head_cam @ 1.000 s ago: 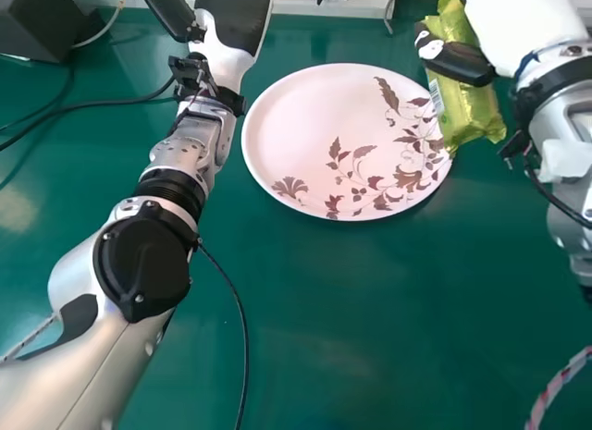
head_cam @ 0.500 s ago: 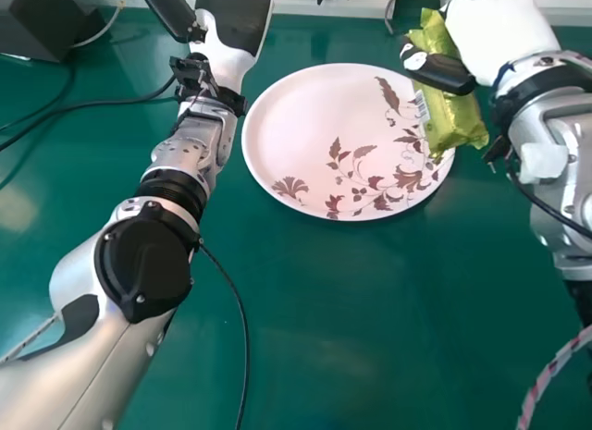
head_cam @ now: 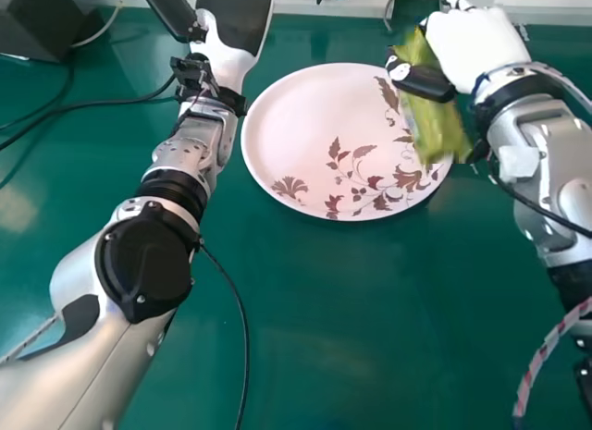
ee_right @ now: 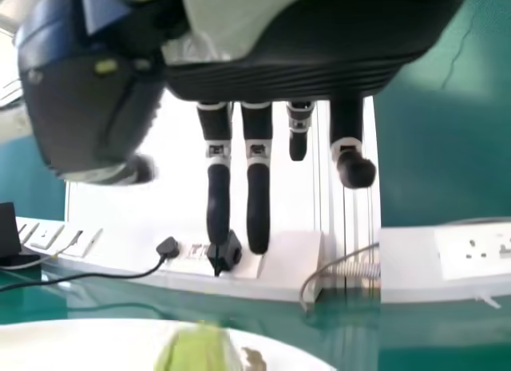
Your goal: Pick up biscuit and place it in the plate
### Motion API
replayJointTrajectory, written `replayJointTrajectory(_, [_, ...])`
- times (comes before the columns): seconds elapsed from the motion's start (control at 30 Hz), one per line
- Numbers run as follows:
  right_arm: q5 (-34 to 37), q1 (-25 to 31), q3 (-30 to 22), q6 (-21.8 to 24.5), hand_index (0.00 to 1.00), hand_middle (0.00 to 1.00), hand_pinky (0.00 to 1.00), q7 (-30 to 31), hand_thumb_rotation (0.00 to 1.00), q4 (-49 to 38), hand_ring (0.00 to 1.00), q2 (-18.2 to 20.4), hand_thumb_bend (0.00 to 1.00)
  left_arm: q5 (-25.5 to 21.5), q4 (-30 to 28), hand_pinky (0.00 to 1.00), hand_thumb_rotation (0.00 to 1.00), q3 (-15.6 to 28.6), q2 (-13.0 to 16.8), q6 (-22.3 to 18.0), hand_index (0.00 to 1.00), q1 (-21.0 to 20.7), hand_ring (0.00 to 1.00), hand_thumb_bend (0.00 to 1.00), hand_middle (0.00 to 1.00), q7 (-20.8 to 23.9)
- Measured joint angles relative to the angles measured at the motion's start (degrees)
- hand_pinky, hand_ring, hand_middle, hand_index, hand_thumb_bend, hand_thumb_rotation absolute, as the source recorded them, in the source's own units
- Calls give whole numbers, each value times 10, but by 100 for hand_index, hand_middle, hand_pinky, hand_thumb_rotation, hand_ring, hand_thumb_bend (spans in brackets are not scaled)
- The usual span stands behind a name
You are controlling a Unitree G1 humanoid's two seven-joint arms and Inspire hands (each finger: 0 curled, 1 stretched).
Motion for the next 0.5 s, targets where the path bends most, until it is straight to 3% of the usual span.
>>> replayJointTrajectory(0.3, [14, -24, 26, -29, 48, 47, 7, -45, 0, 90, 15, 12, 52, 0, 0, 91, 56, 0, 0, -1, 100, 0, 89, 93, 96, -2])
replayJointTrajectory(0.5, [24, -38, 39, -39, 48, 47, 7, -62, 0, 130, 15, 23, 52, 0, 0, 92, 52, 0, -1, 0, 100, 0, 89, 94, 95, -2])
